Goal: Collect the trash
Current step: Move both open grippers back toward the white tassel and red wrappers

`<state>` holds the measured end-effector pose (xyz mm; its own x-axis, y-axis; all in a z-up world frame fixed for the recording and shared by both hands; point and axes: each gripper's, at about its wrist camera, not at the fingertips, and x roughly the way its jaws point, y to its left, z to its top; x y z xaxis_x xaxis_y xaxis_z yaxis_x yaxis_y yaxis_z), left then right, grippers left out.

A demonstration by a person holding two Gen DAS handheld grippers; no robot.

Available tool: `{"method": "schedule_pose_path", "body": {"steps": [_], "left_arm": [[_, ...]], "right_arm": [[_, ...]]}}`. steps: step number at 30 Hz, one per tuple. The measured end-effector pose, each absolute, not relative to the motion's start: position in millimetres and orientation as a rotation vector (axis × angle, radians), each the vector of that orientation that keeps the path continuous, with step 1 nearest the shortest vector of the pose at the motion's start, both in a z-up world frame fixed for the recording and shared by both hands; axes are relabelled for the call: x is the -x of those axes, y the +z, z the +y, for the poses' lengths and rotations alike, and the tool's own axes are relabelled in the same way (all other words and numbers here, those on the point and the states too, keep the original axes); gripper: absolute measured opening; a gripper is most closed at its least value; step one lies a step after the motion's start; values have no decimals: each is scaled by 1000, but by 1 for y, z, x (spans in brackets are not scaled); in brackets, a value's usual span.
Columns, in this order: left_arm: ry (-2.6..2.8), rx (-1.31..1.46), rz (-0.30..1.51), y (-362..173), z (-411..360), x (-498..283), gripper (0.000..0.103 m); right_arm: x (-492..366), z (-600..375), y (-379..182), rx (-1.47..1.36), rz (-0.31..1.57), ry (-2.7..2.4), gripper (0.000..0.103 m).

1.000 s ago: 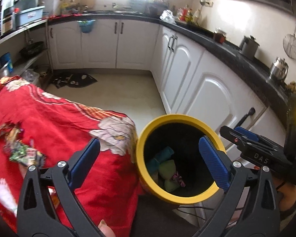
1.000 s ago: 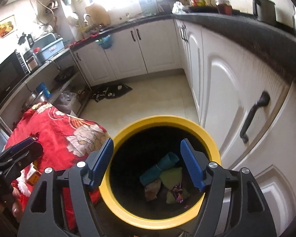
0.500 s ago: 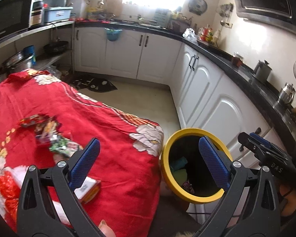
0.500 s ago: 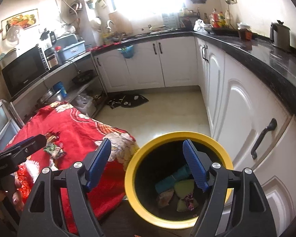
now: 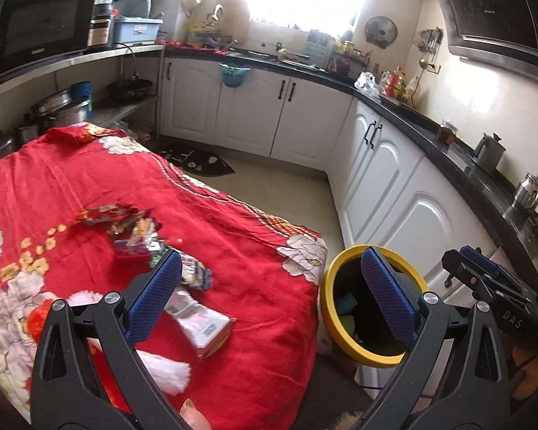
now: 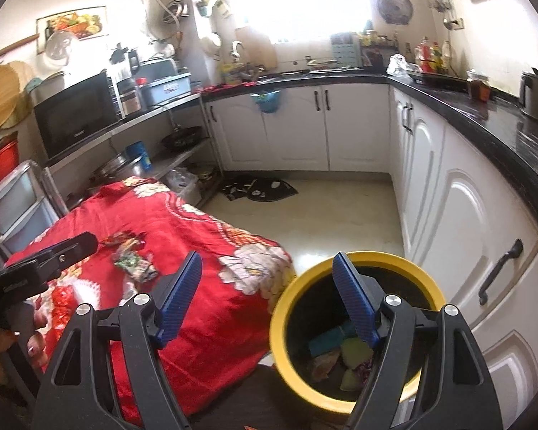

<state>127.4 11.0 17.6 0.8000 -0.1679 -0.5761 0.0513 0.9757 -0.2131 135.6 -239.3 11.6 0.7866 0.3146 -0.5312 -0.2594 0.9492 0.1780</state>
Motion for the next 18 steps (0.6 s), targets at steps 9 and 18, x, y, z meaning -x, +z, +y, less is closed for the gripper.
{"method": "schedule_pose_path", "body": {"steps": [9, 18], "left_arm": [[-56, 208, 611, 22, 42, -111, 92], [21, 230, 602, 20, 81, -98, 92]], "right_arm": [[-126, -201, 15, -50, 590, 407, 73], [-117, -156, 15, 8, 604, 523, 73]]}}
